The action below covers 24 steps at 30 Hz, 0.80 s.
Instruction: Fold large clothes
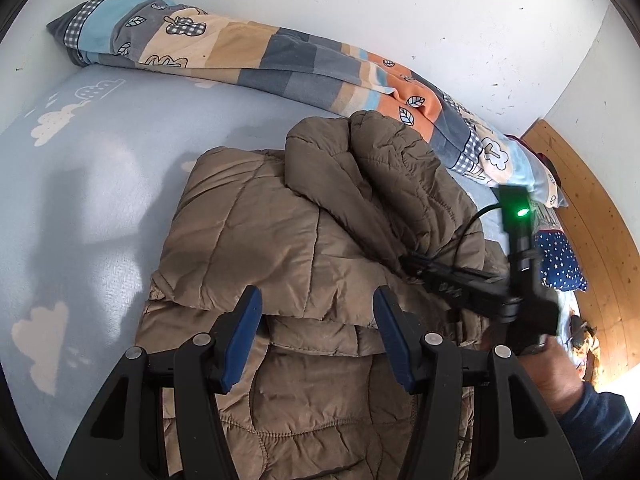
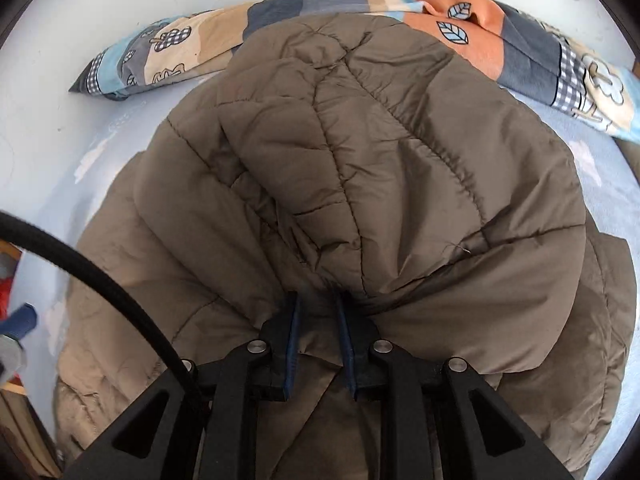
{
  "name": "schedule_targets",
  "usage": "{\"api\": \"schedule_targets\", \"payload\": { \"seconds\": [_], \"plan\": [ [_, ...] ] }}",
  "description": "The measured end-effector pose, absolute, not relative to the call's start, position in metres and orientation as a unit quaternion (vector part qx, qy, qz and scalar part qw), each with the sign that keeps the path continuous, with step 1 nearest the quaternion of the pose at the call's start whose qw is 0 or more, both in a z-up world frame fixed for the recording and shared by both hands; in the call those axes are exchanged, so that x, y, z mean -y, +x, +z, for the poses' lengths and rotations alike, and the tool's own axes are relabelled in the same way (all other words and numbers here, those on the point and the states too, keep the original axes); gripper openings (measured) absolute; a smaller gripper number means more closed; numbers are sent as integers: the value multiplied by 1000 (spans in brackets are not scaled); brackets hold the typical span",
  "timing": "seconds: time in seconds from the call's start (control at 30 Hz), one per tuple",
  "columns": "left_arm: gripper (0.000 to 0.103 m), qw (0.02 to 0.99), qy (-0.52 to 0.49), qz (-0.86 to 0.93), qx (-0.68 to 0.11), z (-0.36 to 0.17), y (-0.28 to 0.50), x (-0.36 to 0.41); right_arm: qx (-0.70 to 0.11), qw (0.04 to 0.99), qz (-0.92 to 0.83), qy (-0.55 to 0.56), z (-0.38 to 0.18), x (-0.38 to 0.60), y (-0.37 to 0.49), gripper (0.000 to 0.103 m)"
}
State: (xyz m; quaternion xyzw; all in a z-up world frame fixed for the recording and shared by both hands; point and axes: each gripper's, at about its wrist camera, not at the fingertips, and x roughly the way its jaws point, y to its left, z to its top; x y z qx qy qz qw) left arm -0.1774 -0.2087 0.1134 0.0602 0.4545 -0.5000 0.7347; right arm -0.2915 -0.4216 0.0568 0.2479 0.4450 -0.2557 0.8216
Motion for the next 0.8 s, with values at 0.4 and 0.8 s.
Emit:
{"api": "schedule_targets", "payload": {
  "seconds": [0.4, 0.8],
  "plan": [
    [57, 743, 85, -489, -449, 108, -187, 206, -366, 859, -253, 252, 113, 384, -388, 31],
    [61, 759, 117, -442, -464, 69, -165, 228, -395, 820, -305, 280, 73, 419, -407, 31]
  ]
}}
